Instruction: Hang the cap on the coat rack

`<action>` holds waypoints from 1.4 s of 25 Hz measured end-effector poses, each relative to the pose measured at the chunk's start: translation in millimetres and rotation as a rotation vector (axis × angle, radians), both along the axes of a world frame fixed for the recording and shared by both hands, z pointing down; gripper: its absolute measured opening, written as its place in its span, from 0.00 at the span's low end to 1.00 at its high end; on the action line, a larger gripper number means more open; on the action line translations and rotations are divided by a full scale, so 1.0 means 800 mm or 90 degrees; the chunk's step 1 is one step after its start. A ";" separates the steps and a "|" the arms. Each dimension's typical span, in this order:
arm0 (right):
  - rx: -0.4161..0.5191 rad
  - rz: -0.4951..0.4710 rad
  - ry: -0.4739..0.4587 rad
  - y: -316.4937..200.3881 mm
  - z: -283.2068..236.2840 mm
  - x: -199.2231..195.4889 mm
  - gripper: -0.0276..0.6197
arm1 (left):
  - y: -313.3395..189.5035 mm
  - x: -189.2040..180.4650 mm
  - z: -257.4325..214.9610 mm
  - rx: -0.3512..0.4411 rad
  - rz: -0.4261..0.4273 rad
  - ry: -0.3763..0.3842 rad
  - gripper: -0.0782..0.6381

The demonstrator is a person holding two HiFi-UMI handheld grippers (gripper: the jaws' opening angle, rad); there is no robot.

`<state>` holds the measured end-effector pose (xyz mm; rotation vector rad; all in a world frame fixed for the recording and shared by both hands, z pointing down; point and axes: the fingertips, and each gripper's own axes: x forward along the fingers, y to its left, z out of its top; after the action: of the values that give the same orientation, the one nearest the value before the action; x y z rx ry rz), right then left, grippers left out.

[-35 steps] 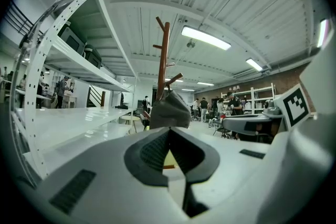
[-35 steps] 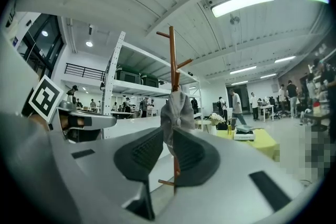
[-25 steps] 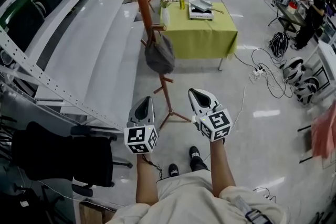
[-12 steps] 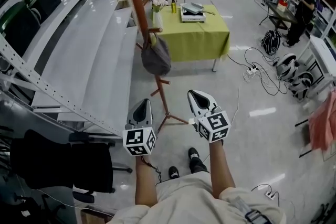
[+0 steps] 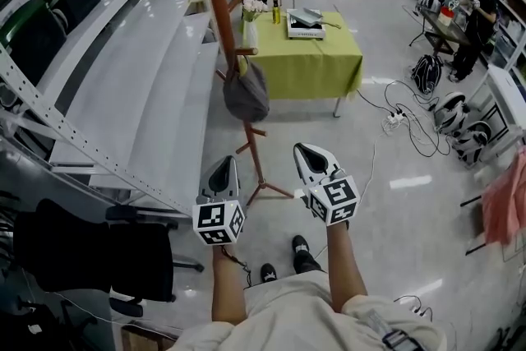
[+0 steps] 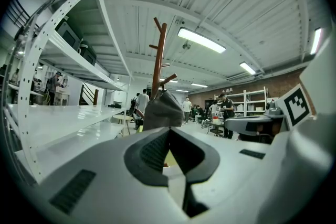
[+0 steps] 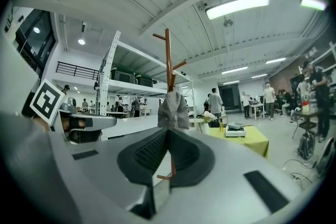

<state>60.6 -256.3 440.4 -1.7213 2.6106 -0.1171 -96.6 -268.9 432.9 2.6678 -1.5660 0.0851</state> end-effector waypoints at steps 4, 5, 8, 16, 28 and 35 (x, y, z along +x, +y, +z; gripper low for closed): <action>-0.001 0.000 -0.002 -0.002 0.002 0.002 0.05 | -0.001 0.005 0.002 -0.001 0.002 -0.002 0.12; -0.002 -0.001 -0.003 -0.002 0.003 0.003 0.05 | -0.001 0.006 0.002 -0.002 0.002 -0.003 0.12; -0.004 -0.001 -0.003 -0.002 0.003 0.003 0.05 | -0.002 0.006 0.001 -0.002 0.002 -0.004 0.12; -0.013 0.001 -0.003 -0.001 0.011 0.006 0.05 | 0.000 0.013 0.005 -0.007 0.009 -0.007 0.12; -0.014 -0.004 -0.001 -0.002 0.012 0.001 0.05 | -0.001 0.010 0.007 -0.007 0.009 -0.005 0.12; -0.020 -0.012 0.001 -0.007 0.015 -0.011 0.05 | -0.006 0.003 0.008 -0.008 0.009 -0.008 0.12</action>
<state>51.9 -261.8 452.4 -1.7075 2.6414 -0.1577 -93.8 -273.7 439.1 2.6739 -1.5454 0.1134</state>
